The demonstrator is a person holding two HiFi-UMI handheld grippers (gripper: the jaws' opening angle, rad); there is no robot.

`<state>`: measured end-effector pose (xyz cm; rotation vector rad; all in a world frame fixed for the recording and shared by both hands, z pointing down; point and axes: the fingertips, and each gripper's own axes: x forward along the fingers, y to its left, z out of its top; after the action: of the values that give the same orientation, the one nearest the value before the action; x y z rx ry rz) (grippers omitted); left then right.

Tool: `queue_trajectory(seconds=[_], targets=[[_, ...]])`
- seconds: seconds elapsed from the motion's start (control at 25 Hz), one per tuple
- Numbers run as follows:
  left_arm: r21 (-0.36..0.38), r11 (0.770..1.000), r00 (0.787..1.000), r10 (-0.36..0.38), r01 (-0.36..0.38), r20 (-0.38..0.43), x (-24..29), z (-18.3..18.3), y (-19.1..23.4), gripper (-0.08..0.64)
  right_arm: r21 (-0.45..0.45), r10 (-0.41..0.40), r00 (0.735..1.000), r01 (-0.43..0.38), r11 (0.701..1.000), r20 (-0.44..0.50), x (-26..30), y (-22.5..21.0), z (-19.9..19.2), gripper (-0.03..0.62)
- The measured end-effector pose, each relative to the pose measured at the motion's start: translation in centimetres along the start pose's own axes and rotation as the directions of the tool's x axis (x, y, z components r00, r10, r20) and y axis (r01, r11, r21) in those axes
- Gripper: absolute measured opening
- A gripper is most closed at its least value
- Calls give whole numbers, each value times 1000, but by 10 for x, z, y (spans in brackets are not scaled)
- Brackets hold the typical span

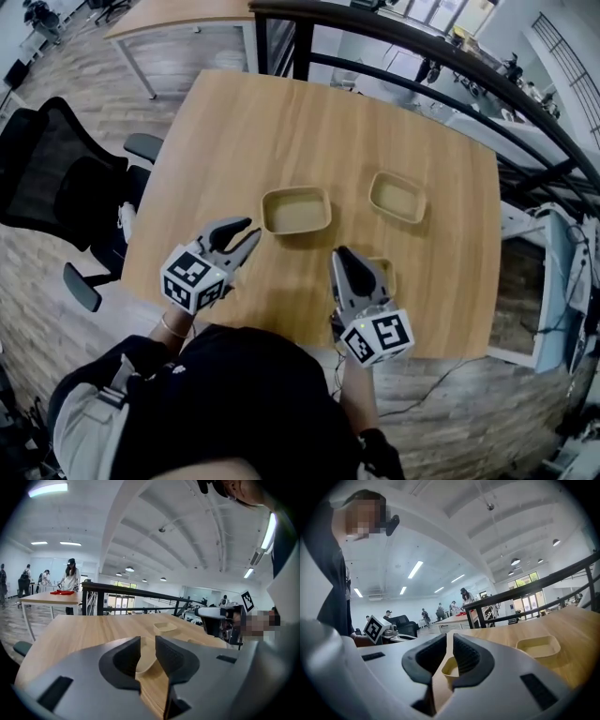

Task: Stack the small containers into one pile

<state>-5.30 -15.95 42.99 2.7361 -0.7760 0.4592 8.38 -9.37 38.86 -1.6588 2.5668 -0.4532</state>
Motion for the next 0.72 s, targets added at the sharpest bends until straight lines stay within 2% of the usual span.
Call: queue_trajectory(seconds=[0.24, 0.72], targets=[[-32, 999, 999, 35, -36, -24, 11, -10, 31, 100, -48, -2, 995, -3, 999, -103, 29, -17, -9, 31], [-67, 997, 995, 16, -22, -97, 48, -32, 73, 124, -95, -41, 964, 17, 995, -262, 78, -54, -36, 32]])
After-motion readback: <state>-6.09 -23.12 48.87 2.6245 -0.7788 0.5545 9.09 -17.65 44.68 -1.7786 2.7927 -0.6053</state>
